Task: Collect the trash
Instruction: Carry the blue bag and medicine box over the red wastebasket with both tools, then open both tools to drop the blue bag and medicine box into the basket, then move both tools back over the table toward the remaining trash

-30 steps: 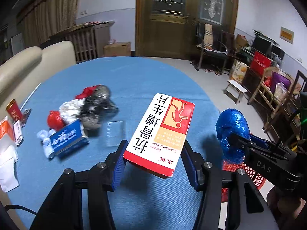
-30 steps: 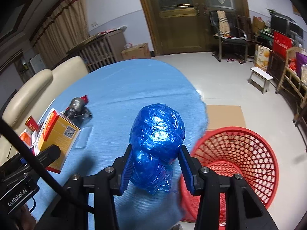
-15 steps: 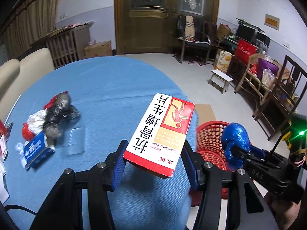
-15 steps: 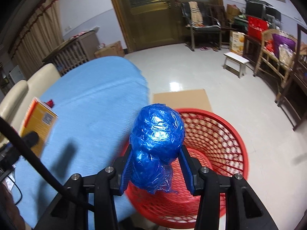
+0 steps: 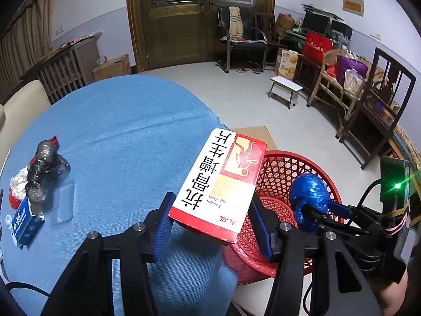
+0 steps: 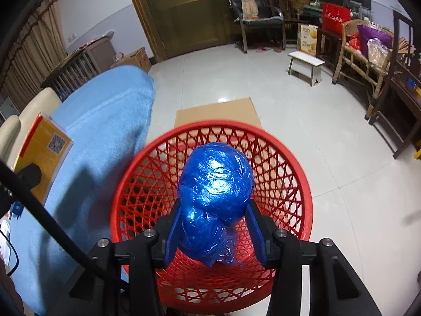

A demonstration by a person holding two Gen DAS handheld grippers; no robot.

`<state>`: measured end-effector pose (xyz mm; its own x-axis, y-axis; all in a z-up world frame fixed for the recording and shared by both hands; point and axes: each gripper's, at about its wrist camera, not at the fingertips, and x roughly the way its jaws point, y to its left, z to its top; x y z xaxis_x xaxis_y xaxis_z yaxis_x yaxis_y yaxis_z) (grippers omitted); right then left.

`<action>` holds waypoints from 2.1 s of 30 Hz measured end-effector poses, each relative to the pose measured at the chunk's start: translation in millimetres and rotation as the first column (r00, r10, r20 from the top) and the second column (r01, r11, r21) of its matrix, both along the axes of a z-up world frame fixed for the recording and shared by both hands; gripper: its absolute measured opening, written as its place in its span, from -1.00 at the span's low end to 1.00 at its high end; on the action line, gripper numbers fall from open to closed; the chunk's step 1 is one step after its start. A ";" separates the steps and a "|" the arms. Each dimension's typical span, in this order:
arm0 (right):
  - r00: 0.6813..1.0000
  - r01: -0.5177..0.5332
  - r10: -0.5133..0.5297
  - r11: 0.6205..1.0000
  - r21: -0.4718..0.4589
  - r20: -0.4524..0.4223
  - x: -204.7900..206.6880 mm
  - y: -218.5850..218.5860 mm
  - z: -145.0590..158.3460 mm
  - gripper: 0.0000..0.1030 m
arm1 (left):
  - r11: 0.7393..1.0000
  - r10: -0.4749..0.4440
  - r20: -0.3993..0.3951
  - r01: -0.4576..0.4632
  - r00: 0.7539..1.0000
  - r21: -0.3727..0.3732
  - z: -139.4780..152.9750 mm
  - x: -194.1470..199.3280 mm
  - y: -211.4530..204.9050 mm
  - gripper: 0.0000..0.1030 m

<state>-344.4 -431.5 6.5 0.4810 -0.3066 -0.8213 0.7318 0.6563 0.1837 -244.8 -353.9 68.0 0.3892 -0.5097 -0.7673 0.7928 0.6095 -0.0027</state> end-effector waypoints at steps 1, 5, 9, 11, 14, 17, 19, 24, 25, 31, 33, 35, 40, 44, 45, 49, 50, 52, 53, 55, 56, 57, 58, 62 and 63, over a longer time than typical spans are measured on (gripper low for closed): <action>1.000 -0.001 0.001 1.000 0.007 -0.004 1.3 -0.4 -2.8 0.00 | 1.000 -0.003 -0.002 0.003 1.000 0.004 -1.8 0.2 -2.2 0.10; 1.000 -0.004 0.005 0.999 0.037 -0.023 1.0 -5.1 -17.4 0.16 | 1.000 -0.015 -0.007 0.015 1.000 0.022 -7.2 -1.9 -12.0 0.10; 1.000 0.013 -0.013 0.999 0.044 0.005 -7.4 -9.5 -15.8 0.29 | 0.999 -0.035 -0.011 0.036 0.999 0.036 -13.0 -5.6 -24.9 0.10; 0.999 0.028 -0.029 0.999 0.027 0.039 -13.7 -12.4 -8.1 0.29 | 0.998 -0.052 -0.016 0.053 0.999 0.044 -16.4 -10.2 -32.3 0.11; 0.992 0.078 -0.077 0.997 -0.001 0.101 -32.2 -18.4 7.2 0.29 | 0.995 -0.077 -0.022 0.078 0.997 0.057 -21.7 -17.0 -43.1 0.11; 0.981 0.129 -0.126 0.992 -0.009 0.147 -50.2 -26.0 19.6 0.29 | 0.993 -0.092 -0.023 0.093 0.996 0.072 -27.4 -22.3 -53.4 0.14; 0.973 0.154 -0.150 0.988 -0.007 0.172 -60.1 -32.0 24.3 0.29 | 0.991 -0.095 -0.032 0.097 0.995 0.088 -31.8 -23.7 -59.6 0.28; 0.962 0.186 -0.182 0.983 -0.001 0.203 -69.1 -36.3 30.5 0.29 | 0.988 -0.098 -0.033 0.102 0.995 0.115 -36.0 -22.1 -66.7 0.52; 0.963 0.184 -0.181 0.983 0.001 0.200 -69.0 -36.6 31.1 0.29 | 0.988 -0.100 -0.036 0.103 0.994 0.114 -35.1 -21.2 -65.1 0.52; 0.971 0.150 -0.147 0.989 -0.006 0.189 -57.5 -28.3 32.1 0.29 | 0.995 -0.066 -0.027 0.068 0.997 0.067 -19.1 -6.5 -42.7 0.53; 0.974 0.141 -0.138 0.990 -0.002 0.182 -52.5 -25.2 30.6 0.29 | 0.998 -0.043 -0.024 0.044 0.999 0.053 -14.1 0.3 -31.3 0.53; 0.977 0.126 -0.124 0.992 0.001 0.172 -47.4 -21.1 30.1 0.29 | 0.999 -0.014 -0.026 0.015 1.000 0.035 -8.3 7.8 -16.5 0.53; 0.983 0.088 -0.087 0.996 0.000 0.164 -33.3 -7.8 30.3 0.29 | 0.998 0.058 -0.026 -0.058 0.998 -0.002 2.2 23.8 21.7 0.53; 0.988 0.036 -0.035 0.999 -0.006 0.151 -13.5 6.7 31.9 0.29 | 0.989 0.143 -0.041 -0.144 0.989 -0.026 4.2 41.3 59.5 0.54; 0.989 0.015 -0.014 1.000 -0.010 0.146 -5.9 12.7 33.1 0.29 | 0.986 0.161 -0.047 -0.163 0.986 -0.031 4.2 45.5 68.1 0.54; 0.988 -0.053 0.056 0.998 -0.027 0.141 17.8 34.1 38.6 0.29 | 0.970 0.236 -0.066 -0.239 0.970 -0.048 2.7 61.5 102.6 0.54; 0.988 -0.071 0.075 0.997 -0.031 0.138 23.6 39.4 39.8 0.29 | 0.964 0.255 -0.073 -0.260 0.964 -0.053 1.9 65.3 111.6 0.54; 0.985 -0.113 0.117 0.993 -0.040 0.129 36.8 52.7 42.0 0.30 | 0.953 0.292 -0.086 -0.298 0.952 -0.060 -0.9 72.1 128.1 0.54; 0.983 -0.128 0.133 0.991 -0.042 0.124 42.0 58.3 42.4 0.30 | 0.946 0.313 -0.094 -0.319 0.945 -0.062 -2.6 75.7 137.9 0.54; 0.979 -0.162 0.166 0.986 -0.048 0.116 53.8 71.2 43.7 0.31 | 0.935 0.340 -0.106 -0.348 0.934 -0.063 -4.8 82.9 152.9 0.54; 0.977 -0.175 0.179 0.983 -0.049 0.112 58.1 76.0 44.7 0.31 | 0.929 0.356 -0.109 -0.364 0.928 -0.065 -5.9 86.1 160.7 0.54; 0.974 -0.193 0.197 0.980 -0.050 0.109 64.4 83.4 45.7 0.31 | 0.925 0.366 -0.111 -0.374 0.924 -0.068 -6.6 89.0 167.0 0.54; 0.972 -0.206 0.211 0.977 -0.052 0.107 68.8 88.3 46.5 0.32 | 0.915 0.387 -0.117 -0.396 0.915 -0.074 -7.5 92.9 176.7 0.54; 0.959 -0.261 0.267 0.963 -0.064 0.094 86.4 110.0 50.9 0.34 | 0.891 0.431 -0.140 -0.445 0.891 -0.091 -8.2 104.9 201.5 0.54; 0.955 -0.278 0.283 0.958 -0.068 0.091 92.2 116.9 52.3 0.34 | 0.885 0.442 -0.141 -0.457 0.886 -0.094 -8.5 107.6 207.4 0.54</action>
